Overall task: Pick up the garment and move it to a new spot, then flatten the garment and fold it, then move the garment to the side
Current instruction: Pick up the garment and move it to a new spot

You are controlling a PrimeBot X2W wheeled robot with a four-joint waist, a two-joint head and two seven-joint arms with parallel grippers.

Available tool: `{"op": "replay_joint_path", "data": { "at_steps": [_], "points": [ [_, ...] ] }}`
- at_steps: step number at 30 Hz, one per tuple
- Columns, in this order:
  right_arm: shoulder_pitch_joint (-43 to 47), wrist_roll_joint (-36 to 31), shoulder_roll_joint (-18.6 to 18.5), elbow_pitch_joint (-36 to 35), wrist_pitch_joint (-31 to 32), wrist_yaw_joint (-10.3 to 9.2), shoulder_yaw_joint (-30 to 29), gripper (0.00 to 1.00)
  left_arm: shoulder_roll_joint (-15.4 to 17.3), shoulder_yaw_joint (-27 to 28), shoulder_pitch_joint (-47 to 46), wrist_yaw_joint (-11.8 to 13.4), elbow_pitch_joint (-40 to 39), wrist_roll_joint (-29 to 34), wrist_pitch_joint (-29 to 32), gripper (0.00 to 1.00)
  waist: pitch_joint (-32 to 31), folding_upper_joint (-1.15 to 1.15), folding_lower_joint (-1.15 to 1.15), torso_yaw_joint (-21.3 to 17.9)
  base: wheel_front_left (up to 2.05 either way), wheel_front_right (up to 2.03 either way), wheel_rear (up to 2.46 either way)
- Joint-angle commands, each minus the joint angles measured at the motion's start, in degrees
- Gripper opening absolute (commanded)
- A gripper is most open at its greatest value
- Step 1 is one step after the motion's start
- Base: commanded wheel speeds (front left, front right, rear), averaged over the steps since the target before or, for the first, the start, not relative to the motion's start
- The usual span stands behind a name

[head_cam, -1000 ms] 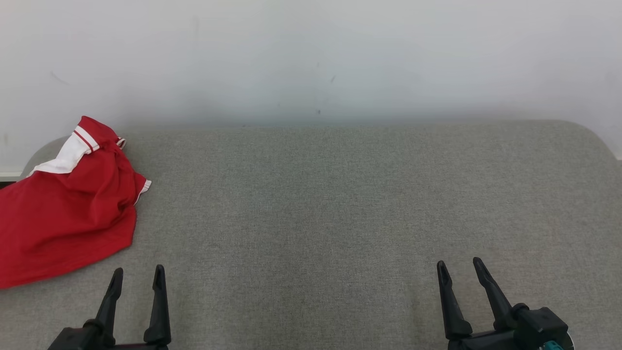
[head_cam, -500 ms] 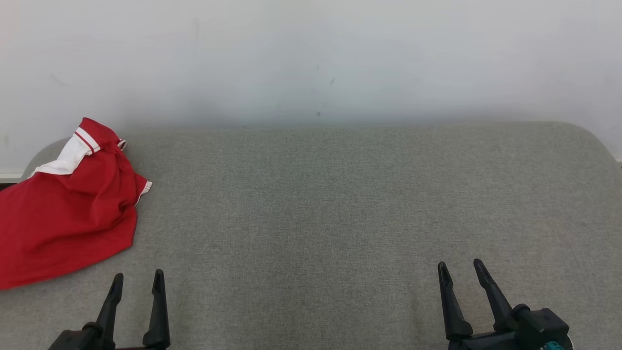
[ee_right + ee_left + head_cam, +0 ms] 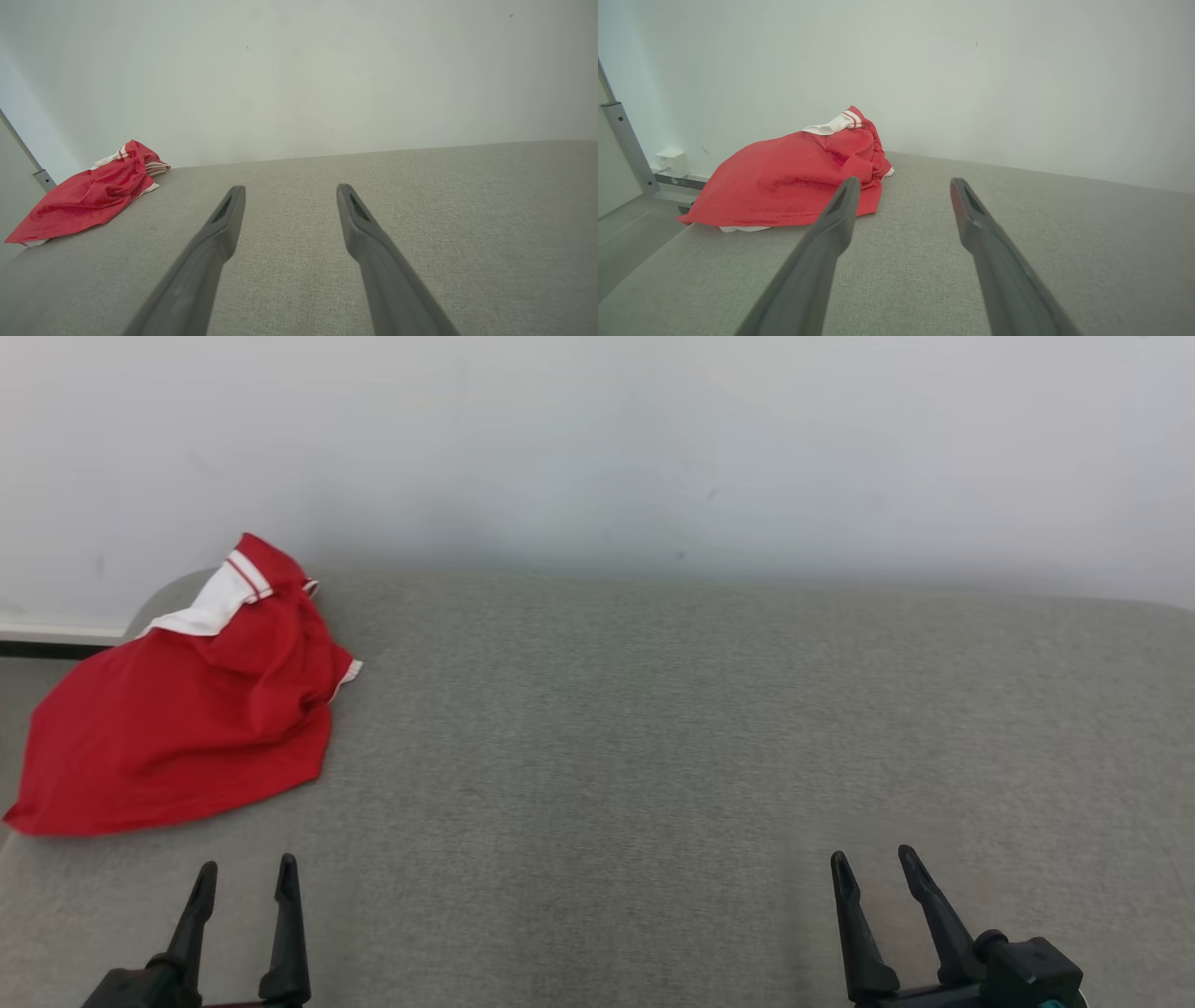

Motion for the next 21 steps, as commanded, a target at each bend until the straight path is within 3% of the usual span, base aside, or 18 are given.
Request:
{"op": "replay_joint_path", "data": {
  "at_steps": [1, 13, 21],
  "points": [
    [0.4, 0.3, -0.1, 0.2, -0.1, -0.13, 0.2, 1.00, 0.5, 0.3, 0.2, 0.5, 0.1, 0.4, -0.1, 1.00, -0.2, 0.00, 0.00, 3.0, 0.00, 0.00, 0.00],
    [-0.1, 0.8, -0.1, 0.8, 0.0, -0.14, 1.4, 1.00, 1.2, 0.8, 0.3, 1.4, 0.7, 1.2, -0.1, 1.00, -0.3, 0.00, 0.00, 13.1, 0.00, 0.00, 0.00],
    [-0.6, 1.2, -0.1, 1.1, 0.0, -0.14, 2.7, 1.00, 1.4, 2.1, 1.0, 2.4, 0.3, 1.2, -0.1, 1.00, -0.1, 0.00, 0.00, 17.8, 0.00, 0.00, 0.00]
  ]
}}
